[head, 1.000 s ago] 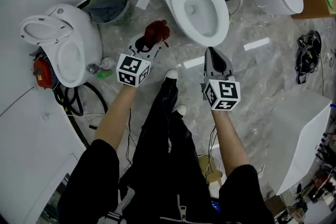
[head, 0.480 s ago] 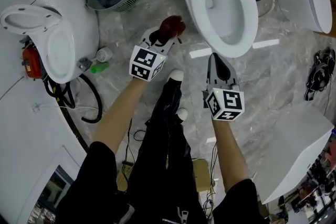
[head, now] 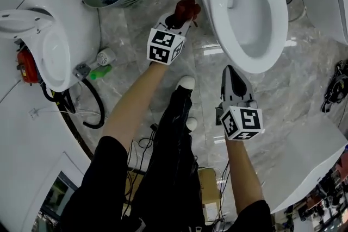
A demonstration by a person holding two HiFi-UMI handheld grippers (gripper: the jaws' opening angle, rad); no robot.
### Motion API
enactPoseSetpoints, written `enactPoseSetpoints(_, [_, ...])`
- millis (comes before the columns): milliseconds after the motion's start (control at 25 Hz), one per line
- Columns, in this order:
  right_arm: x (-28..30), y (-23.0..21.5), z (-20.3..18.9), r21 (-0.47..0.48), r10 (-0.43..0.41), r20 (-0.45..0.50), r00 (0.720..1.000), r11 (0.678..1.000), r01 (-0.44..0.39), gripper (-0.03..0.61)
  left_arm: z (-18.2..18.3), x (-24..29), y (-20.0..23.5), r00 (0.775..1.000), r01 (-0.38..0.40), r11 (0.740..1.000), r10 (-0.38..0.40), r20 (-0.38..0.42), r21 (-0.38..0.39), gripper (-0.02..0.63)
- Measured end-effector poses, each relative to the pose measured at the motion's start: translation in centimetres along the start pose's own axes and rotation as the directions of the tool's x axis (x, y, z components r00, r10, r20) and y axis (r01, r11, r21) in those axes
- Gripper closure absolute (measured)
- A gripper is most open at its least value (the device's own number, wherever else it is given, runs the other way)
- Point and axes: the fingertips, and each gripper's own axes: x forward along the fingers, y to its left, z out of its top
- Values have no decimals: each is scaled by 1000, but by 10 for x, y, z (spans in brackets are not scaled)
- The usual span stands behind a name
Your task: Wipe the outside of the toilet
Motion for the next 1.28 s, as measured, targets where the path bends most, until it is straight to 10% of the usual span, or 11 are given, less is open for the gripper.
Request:
enactPoseSetpoints(600, [21, -48, -29, 63, -47, -50, 998, 997, 50, 575, -42, 103, 30, 1000, -26, 987, 24, -20, -156, 529])
enactPoseSetpoints(1280, [-16, -67, -43, 71, -41, -15, 999, 997, 42, 575, -61, 88, -30, 999, 35, 977, -38, -13, -212, 538])
